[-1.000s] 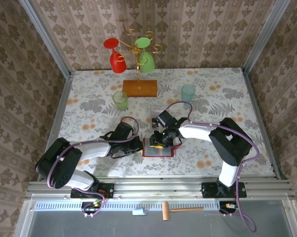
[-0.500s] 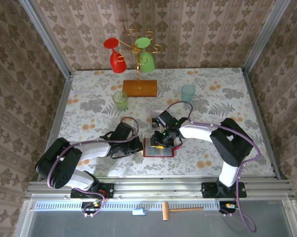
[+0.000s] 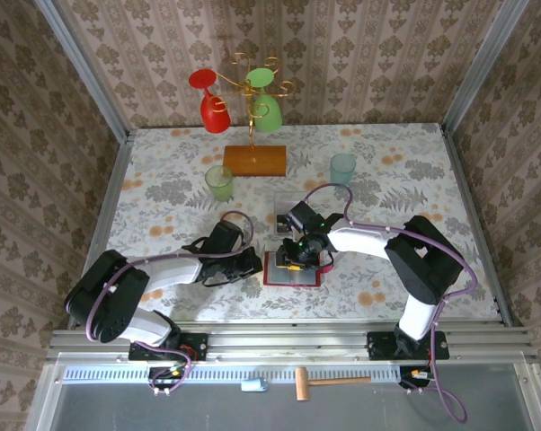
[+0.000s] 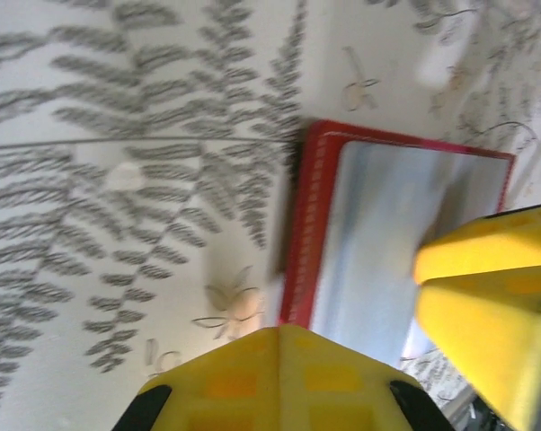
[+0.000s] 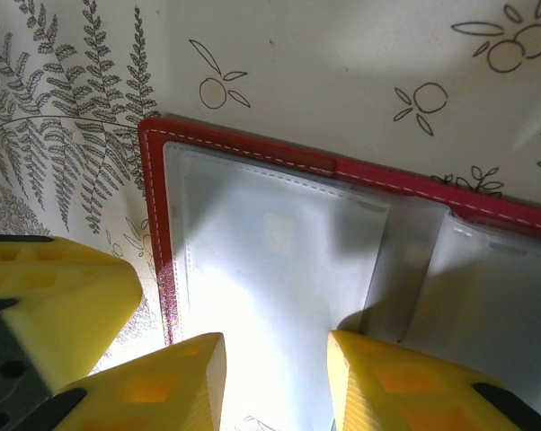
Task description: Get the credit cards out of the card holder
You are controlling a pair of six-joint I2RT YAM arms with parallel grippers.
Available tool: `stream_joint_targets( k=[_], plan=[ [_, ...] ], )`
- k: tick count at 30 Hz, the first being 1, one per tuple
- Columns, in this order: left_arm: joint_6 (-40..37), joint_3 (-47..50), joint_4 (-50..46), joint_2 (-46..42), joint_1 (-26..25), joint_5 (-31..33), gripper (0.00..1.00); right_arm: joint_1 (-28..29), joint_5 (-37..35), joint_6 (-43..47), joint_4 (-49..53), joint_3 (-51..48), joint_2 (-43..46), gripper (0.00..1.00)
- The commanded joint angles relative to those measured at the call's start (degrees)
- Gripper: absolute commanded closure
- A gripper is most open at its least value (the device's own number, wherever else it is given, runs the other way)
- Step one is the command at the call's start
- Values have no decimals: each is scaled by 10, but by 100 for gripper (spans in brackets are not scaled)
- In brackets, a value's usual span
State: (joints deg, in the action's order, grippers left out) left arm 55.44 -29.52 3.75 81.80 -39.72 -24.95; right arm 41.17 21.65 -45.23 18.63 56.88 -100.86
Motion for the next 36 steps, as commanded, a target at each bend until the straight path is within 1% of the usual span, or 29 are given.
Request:
stream_joint_targets(
  k=[1,6,12,20,36],
  plan=[
    [-6,-26,24,12,-1,-30,99,3,-7,3,16,-8,5,65],
    [1,-20,41,39,-1,-39,99,3,-7,5,18,-6,4,65],
    [5,-7,49,55,0,-35,100,4,-7,5,20,-5,6,65],
    [-1,7,22,44,3,-16,100,4,-18,5,32,-5,16,63],
    [-4,10,8,42,8,-14,100,3,-34,15,47,-7,22,62]
  ],
)
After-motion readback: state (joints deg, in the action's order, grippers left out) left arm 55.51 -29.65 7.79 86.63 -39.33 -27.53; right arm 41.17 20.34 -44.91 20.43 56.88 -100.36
